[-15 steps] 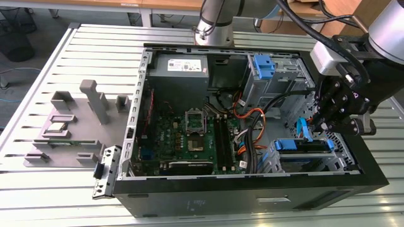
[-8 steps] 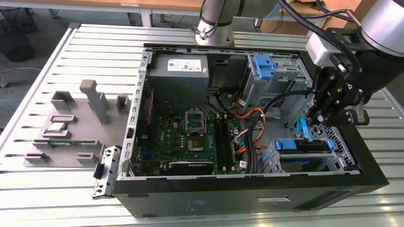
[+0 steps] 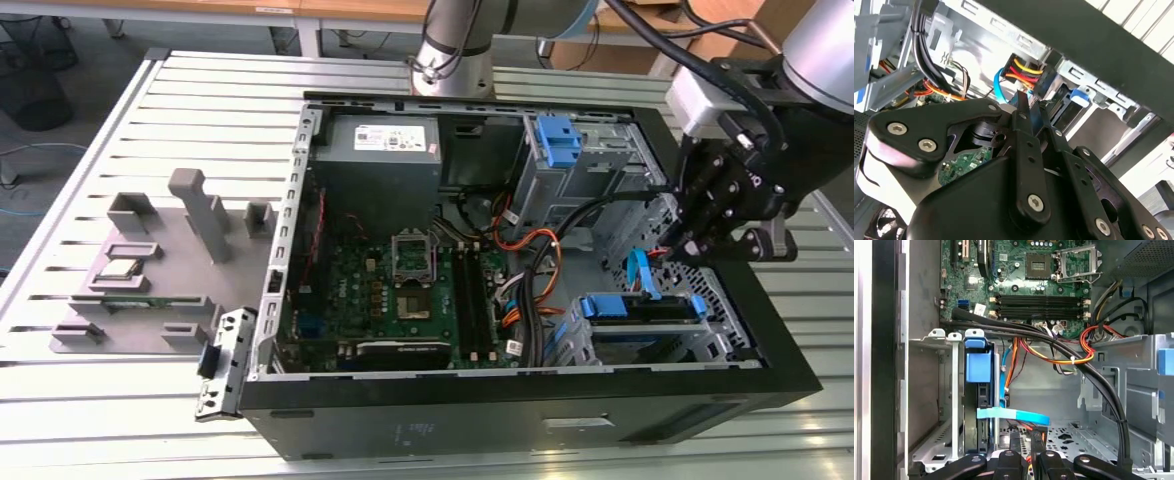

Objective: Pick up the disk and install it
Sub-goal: 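Insert the second disk wire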

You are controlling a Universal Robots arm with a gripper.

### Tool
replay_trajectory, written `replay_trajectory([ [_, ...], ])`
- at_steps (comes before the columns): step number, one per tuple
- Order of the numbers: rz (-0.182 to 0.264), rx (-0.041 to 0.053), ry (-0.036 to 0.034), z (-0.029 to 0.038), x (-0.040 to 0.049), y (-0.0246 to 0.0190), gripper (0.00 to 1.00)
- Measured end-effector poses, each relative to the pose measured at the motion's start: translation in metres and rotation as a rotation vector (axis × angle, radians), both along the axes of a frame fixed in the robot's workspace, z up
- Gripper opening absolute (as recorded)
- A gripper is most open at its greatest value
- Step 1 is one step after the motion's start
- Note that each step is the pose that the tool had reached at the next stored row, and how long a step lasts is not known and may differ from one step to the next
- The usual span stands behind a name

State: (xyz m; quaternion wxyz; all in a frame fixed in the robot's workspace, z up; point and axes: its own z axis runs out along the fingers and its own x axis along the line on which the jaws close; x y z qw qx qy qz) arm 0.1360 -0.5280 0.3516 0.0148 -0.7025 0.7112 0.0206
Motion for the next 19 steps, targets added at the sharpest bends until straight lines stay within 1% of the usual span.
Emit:
replay_trajectory([
  [6,0.0,-0.0005,0.0003,0.0002,0.0063,0.0007,0.23],
  [8,0.0,0.0007,-0.0006,-0.0003,0.008,0.001,0.23],
  [13,0.0,-0.0001,0.0002,0.0,0.0082,0.0009,0.23],
  [19,0.0,0.0001,0.0004,-0.0008,0.0179,0.0009,0.23],
])
